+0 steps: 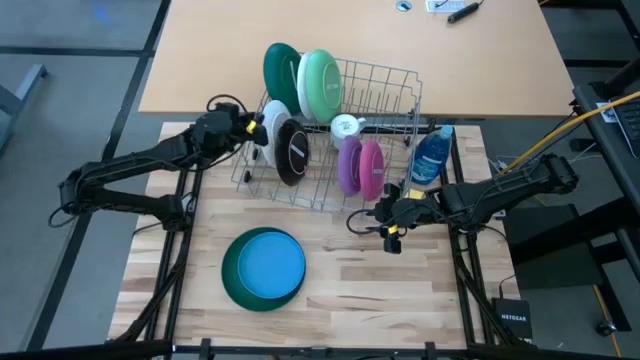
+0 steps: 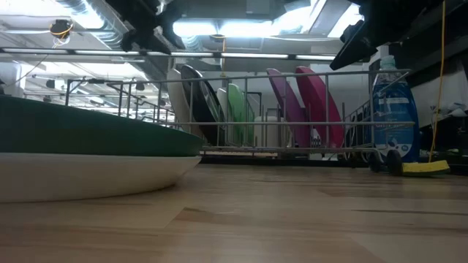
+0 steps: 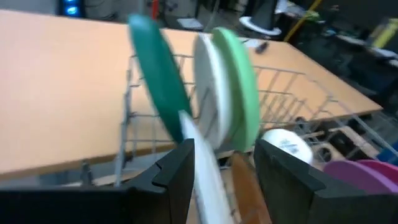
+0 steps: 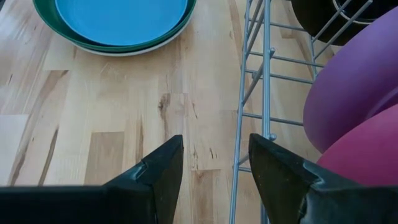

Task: Sort dishes
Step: Adjust the blue patterned plate in the dish rack

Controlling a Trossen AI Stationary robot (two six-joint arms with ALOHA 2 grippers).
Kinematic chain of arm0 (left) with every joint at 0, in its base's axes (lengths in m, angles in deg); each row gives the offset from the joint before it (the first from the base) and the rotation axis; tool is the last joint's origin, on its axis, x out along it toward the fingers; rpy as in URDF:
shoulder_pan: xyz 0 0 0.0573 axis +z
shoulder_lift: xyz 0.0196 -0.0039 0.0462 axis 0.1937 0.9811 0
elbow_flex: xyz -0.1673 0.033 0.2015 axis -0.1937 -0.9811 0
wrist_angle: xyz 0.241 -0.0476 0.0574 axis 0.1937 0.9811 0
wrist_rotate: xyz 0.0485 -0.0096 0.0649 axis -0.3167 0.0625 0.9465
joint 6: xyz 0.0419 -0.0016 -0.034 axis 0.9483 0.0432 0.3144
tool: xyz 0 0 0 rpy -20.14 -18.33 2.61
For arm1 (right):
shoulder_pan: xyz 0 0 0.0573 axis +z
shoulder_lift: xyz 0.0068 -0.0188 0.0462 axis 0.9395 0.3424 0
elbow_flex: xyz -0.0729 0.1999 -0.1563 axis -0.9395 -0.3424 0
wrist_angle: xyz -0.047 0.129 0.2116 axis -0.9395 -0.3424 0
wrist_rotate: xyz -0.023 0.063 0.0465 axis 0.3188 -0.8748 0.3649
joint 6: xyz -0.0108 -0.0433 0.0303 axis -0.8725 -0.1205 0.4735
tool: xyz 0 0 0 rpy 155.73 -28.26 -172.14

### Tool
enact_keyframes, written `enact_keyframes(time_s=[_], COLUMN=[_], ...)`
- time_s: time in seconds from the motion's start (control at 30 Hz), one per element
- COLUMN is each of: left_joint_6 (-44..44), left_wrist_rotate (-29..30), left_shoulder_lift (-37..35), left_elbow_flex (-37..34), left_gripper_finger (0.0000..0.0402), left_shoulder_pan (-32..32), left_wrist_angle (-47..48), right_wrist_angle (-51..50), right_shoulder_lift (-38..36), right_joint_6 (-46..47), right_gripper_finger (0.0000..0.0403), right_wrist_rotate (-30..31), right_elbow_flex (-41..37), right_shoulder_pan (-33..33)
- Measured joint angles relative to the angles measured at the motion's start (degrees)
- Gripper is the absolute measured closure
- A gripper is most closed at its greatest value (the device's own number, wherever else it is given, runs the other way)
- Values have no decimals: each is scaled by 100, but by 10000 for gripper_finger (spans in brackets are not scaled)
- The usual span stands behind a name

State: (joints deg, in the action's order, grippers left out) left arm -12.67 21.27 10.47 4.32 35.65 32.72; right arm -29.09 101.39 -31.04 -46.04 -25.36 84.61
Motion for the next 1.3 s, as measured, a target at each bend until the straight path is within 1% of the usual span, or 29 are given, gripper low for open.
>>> enact_keyframes(time_s=[0.2, 0.27, 0.47, 0.67, 0.77, 0.9, 1.03, 1.1, 1.17, 1.3], left_joint_6=[-1140, -1359, -1331, -1322, -1321, -1322, -1328, -1293, -1203, -989], left_wrist_rotate=[39, 16, -414, -448, -562, -714, -722, -802, -1006, -1271], left_shoulder_lift=[43, 59, 59, 85, 128, 291, 551, 655, 719, 713], left_elbow_flex=[0, -2, -2, -2, -2, -2, 0, 0, 0, -2], left_gripper_finger=[247, 247, 247, 247, 247, 247, 247, 256, 275, 337], left_shoulder_pan=[171, 198, 193, 193, 193, 193, 193, 191, 191, 128], left_wrist_angle=[910, 1124, 1139, 1137, 1160, 1136, 1095, 1074, 1059, 1041], right_wrist_angle=[2, 2, 4, 9, 11, 26, 28, 31, 26, 26], right_shoulder_lift=[0, 2, 2, 2, 2, 2, 2, 2, 2, 2], right_joint_6=[1, 0, 2, 0, 0, 1, 1, 1, 2, 1], right_gripper_finger=[216, 216, 217, 216, 216, 216, 216, 216, 216, 216], right_wrist_rotate=[2, 2, 2, 2, 2, 2, 2, 2, 2, 2], right_elbow_flex=[0, 0, 0, 0, 0, 0, 0, 0, 0, 0], right_shoulder_pan=[-1, -2, -2, -2, -2, -2, -2, -2, -2, -2])
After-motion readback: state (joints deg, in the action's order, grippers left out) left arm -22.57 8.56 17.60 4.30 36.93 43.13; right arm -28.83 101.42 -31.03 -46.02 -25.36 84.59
